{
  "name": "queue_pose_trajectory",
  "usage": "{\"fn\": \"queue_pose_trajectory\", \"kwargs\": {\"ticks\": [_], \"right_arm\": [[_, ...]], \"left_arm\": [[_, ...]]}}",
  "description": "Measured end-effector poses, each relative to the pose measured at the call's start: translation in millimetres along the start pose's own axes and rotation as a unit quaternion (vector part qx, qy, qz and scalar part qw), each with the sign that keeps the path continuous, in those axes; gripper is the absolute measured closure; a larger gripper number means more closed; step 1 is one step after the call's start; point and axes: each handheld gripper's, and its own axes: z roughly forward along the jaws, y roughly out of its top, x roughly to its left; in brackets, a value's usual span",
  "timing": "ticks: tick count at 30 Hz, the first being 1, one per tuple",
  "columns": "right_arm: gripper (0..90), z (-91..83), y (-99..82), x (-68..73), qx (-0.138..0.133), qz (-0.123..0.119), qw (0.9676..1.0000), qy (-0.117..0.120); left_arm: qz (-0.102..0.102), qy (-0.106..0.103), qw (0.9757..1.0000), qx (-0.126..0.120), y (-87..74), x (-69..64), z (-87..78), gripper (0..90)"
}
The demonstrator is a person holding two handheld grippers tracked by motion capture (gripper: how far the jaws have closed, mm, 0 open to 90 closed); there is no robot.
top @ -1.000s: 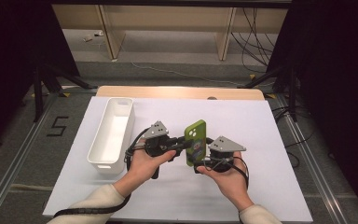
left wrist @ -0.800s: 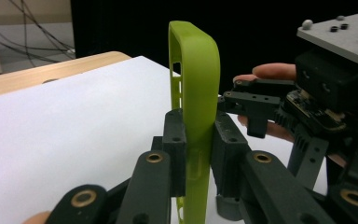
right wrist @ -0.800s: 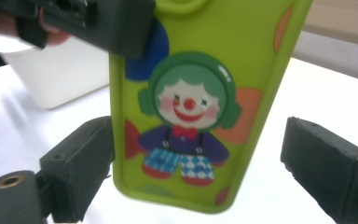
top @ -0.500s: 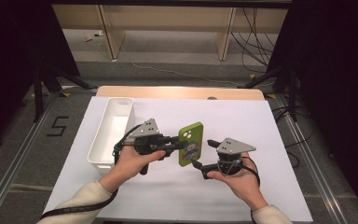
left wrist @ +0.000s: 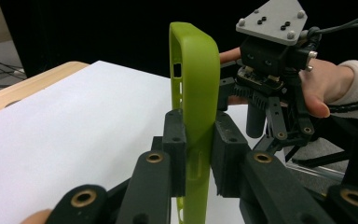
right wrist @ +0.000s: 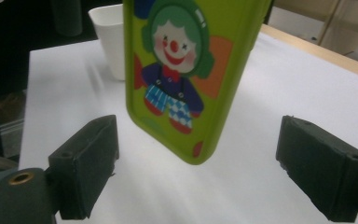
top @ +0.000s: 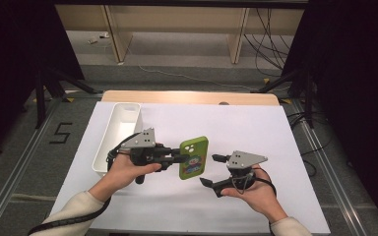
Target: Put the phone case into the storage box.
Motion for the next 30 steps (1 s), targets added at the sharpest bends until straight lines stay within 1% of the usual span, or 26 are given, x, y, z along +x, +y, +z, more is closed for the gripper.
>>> {"fn": "queue_pose_trajectory", "kwargs": {"ticks": [7,10,11,18,23,30], "right_arm": [[15.8,4.9,-0.8,4.4,0.004,-0.005,0.9997,0.022],[17.3,8.1,-1.5,6.0,0.009,-0.008,0.9994,0.031],[18.1,9.1,-1.8,6.4,0.010,-0.007,0.9994,0.032],[26.5,13.8,-2.4,5.8,0.009,-0.005,0.9993,0.036],[31.4,16.2,-3.7,5.4,0.011,-0.010,0.9990,0.041],[41.6,17.2,-3.3,5.1,0.001,-0.016,0.9987,0.048]], "left_arm": [[0.000,-0.020,0.9998,-0.002,-1.8,0.3,-3.5,77.3],[0.002,-0.025,0.9997,0.000,-2.0,-0.3,-2.7,77.3],[0.000,-0.026,0.9997,0.001,-2.2,-0.9,-2.3,77.2],[0.001,-0.041,0.9992,0.003,-2.7,-2.7,-0.7,77.2],[0.000,-0.049,0.9988,0.001,-2.9,-3.2,0.6,77.3],[0.001,-0.054,0.9985,0.002,-3.6,-3.9,2.4,77.2]]}}
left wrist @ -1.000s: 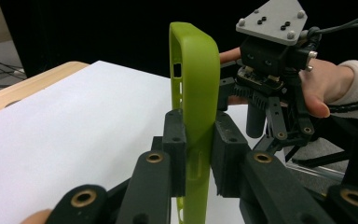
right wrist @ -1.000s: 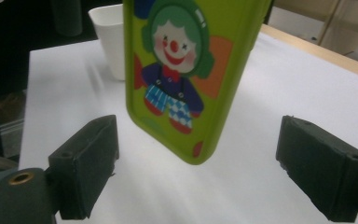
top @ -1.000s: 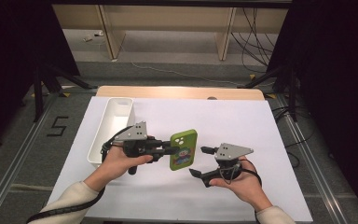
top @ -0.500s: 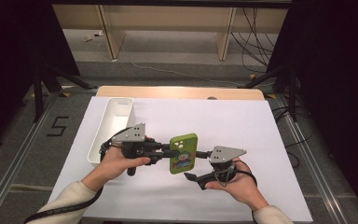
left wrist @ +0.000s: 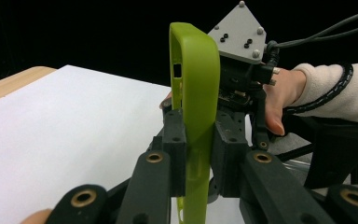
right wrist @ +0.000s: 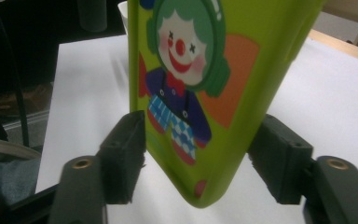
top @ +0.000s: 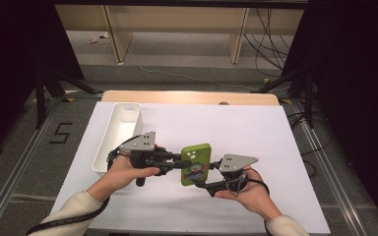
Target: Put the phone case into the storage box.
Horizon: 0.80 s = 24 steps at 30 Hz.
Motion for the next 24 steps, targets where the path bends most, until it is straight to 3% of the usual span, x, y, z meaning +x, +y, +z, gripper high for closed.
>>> {"fn": "queue_pose_trajectory", "kwargs": {"ticks": [20,24], "right_arm": [[68.4,-3.8,0.7,-4.3,-0.036,0.026,0.9985,0.031],[74.2,-4.5,1.3,-3.5,-0.040,0.033,0.9980,0.037]], "left_arm": [[-0.005,0.011,0.9994,-0.032,0.2,4.9,-2.4,76.3],[0.003,0.016,0.9991,-0.040,0.9,4.9,-2.3,74.0]]}}
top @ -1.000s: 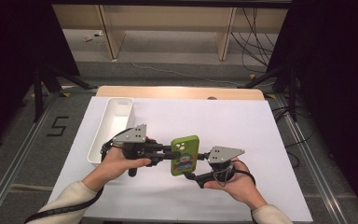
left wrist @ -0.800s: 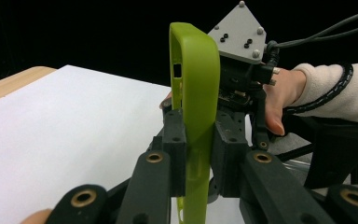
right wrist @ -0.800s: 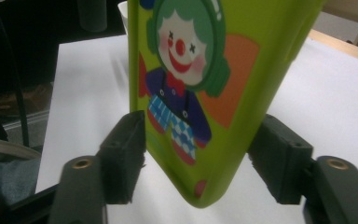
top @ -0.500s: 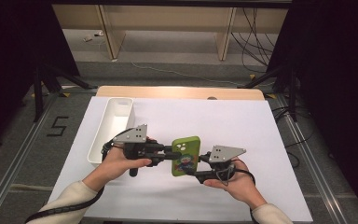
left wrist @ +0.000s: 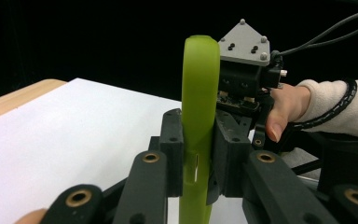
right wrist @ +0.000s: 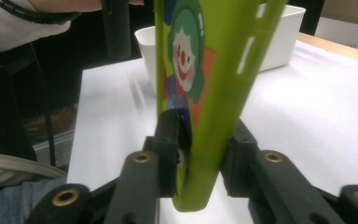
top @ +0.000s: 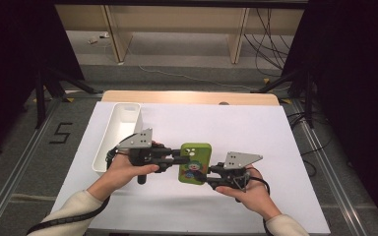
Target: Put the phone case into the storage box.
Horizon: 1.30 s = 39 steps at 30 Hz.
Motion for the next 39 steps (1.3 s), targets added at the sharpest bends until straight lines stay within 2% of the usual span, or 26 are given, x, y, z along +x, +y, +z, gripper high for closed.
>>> {"fn": "queue_pose_trajectory", "kwargs": {"ticks": [5,9,14,21,25,28,30,32,36,39], "right_arm": [[77.6,0.1,0.5,0.8,-0.003,0.013,0.9999,0.005],[77.9,0.3,0.3,1.2,0.003,0.025,0.9997,0.001],[78.1,0.9,1.8,2.8,0.006,0.027,0.9996,-0.007],[78.4,1.3,3.5,4.9,0.010,0.033,0.9993,-0.015],[78.4,0.3,4.2,4.5,0.007,0.037,0.9991,-0.020],[78.3,-0.7,4.5,4.1,0.004,0.042,0.9986,-0.032],[78.3,-1.6,4.5,3.5,0.003,0.045,0.9981,-0.042],[78.3,-2.2,5.0,3.8,-0.001,0.047,0.9971,-0.060],[78.3,-2.4,7.2,5.2,-0.006,0.052,0.9943,-0.093],[78.2,-1.8,8.1,4.7,-0.011,0.055,0.9912,-0.120]], "left_arm": [[0.004,0.008,0.9999,-0.006,-0.5,-0.5,1.8,70.6],[0.005,0.020,0.9998,-0.001,-1.3,-1.3,3.5,68.3],[0.007,0.037,0.9993,0.002,-0.7,-2.2,4.5,62.1],[-0.003,0.058,0.9983,0.001,0.9,-3.5,4.0,46.3],[-0.004,0.078,0.9968,0.014,2.4,-4.3,4.1,26.0],[-0.003,0.089,0.9959,0.019,3.4,-6.4,4.6,15.1],[-0.004,0.099,0.9949,0.020,5.0,-8.2,5.0,11.4],[-0.007,0.113,0.9935,0.017,7.3,-10.2,5.4,5.7],[-0.013,0.142,0.9898,0.008,12.8,-15.6,7.7,0.0],[-0.014,0.162,0.9866,-0.002,17.2,-19.0,11.0,0.0]]}}
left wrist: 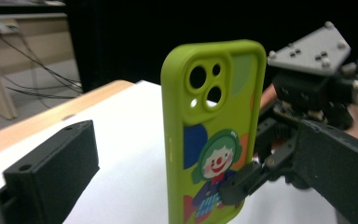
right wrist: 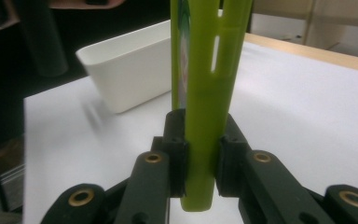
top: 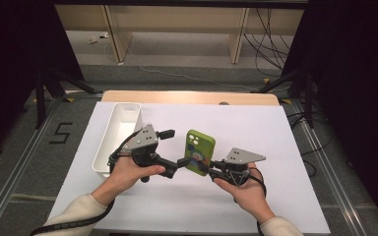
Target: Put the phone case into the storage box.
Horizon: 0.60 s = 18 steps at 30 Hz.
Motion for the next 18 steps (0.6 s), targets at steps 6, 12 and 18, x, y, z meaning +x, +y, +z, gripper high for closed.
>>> {"fn": "queue_pose_trajectory", "kwargs": {"ticks": [6,12,18], "right_arm": [[78.2,2.9,2.1,1.1,-0.008,0.004,0.9993,-0.037],[78.2,8.6,4.4,4.3,-0.004,0.006,0.9981,-0.061],[78.1,11.5,5.6,4.2,-0.003,0.008,0.9973,-0.073]], "left_arm": [[0.001,0.033,0.9993,-0.015,7.6,-3.9,7.1,0.0],[0.012,0.051,0.9984,-0.023,12.4,-10.2,17.8,0.0],[0.021,0.066,0.9974,-0.023,15.2,-12.6,28.3,0.0]]}}
